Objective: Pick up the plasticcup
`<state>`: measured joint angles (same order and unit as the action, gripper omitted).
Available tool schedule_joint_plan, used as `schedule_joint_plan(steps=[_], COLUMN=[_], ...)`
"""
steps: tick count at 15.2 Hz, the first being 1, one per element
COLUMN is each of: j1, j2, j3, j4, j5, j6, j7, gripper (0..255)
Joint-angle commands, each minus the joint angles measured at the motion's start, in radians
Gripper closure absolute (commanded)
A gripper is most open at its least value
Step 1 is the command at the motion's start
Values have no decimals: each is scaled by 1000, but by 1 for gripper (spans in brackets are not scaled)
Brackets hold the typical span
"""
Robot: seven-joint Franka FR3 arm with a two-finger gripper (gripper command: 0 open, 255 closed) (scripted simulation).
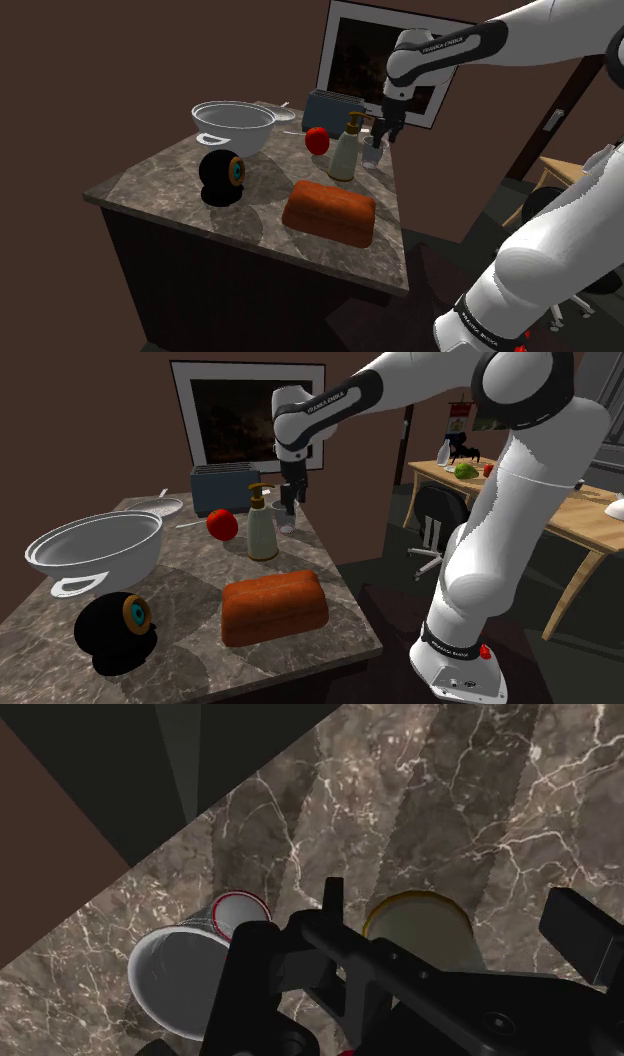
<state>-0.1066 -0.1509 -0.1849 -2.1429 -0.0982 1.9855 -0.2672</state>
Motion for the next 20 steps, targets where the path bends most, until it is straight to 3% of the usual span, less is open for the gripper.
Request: schedule_joint_plan(steps=[1,12,20], j1=[-10,-86,-89], j2=[73,478,516], j3=[-18,-59,-55], j4=[50,436,385], j5=[6,91,99], j6=[30,81,170], j7=[-33,-181,-181], gripper=[0,0,0])
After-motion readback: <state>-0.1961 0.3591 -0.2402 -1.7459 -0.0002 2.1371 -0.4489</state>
